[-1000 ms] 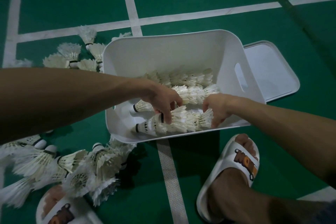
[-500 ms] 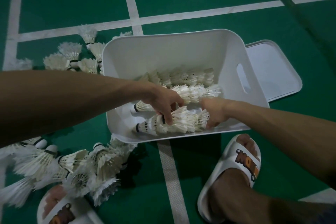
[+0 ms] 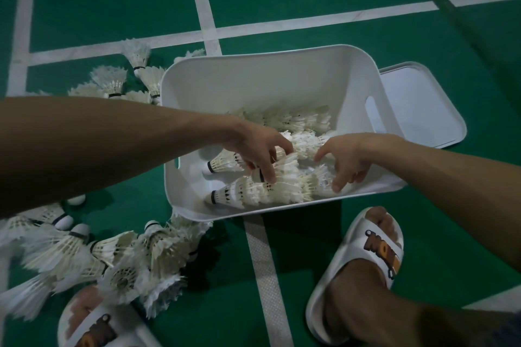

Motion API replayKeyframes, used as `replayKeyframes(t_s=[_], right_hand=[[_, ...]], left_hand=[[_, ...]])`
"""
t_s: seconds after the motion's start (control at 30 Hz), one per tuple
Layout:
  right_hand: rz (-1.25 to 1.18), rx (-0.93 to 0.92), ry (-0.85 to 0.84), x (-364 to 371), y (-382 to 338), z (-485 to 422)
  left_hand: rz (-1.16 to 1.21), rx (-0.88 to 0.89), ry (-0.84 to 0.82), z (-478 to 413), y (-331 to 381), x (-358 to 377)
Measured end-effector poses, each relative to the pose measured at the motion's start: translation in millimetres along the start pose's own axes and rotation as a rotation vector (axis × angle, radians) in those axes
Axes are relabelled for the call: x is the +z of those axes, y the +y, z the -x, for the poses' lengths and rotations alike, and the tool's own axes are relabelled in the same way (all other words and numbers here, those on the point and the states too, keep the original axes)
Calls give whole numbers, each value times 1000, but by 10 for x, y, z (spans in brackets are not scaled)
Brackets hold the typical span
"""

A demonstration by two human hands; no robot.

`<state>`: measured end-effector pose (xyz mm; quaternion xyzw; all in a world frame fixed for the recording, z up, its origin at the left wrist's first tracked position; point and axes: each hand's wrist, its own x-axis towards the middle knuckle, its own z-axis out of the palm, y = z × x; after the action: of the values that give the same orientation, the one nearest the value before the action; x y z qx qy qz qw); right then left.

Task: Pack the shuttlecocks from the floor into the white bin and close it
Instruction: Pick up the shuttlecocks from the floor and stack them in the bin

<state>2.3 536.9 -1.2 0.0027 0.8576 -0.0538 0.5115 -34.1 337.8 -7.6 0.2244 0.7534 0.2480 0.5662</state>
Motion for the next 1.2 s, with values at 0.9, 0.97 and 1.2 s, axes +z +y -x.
replayKeyframes(t_s=[0.9,0.97,1.2], right_hand=[[361,-156,233,-278,-16,355],[380,-148,230,-261,-11,312],[443,-140,261,-223,1,271]], left_hand=[[-373,269,288,-344,110,442],[-366,284,228,-343,98,475],[-431,248,135,-471,106,461]])
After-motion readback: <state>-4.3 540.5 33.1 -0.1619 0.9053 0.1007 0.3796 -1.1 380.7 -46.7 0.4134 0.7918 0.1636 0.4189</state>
